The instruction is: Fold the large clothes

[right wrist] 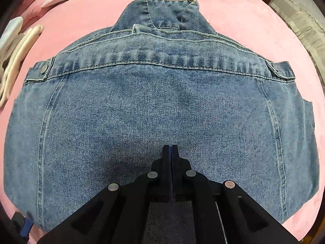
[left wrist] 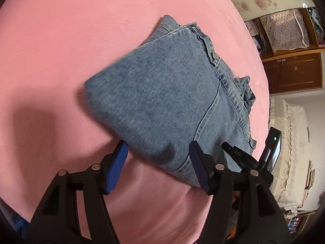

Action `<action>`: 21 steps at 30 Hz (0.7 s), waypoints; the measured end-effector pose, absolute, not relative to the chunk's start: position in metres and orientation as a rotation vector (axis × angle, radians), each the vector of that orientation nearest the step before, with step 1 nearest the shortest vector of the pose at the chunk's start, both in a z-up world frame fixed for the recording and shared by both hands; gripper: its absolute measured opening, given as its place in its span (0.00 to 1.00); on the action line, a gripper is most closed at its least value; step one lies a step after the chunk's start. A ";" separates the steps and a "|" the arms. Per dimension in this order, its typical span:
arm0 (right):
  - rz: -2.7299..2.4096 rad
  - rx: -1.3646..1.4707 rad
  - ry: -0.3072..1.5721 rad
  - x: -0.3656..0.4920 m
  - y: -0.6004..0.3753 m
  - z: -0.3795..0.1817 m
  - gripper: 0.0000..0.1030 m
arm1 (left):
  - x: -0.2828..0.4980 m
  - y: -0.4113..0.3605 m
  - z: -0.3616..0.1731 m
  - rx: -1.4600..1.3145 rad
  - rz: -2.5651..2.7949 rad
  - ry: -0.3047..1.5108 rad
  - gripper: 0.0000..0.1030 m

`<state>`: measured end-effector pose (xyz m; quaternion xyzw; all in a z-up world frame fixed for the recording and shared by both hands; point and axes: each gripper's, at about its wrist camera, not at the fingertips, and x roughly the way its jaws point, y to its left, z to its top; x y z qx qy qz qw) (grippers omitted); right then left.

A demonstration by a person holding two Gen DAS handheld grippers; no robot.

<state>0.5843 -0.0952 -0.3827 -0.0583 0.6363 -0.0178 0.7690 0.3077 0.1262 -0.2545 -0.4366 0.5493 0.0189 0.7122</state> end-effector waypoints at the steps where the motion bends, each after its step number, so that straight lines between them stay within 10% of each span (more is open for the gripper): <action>1: -0.031 -0.122 1.382 0.588 -0.102 -0.381 0.03 | 0.311 0.126 -0.255 -0.969 0.040 1.219 0.61; 21: -0.011 -0.109 1.427 0.606 -0.130 -0.381 0.03 | 0.370 0.111 -0.288 -1.109 0.157 1.216 0.87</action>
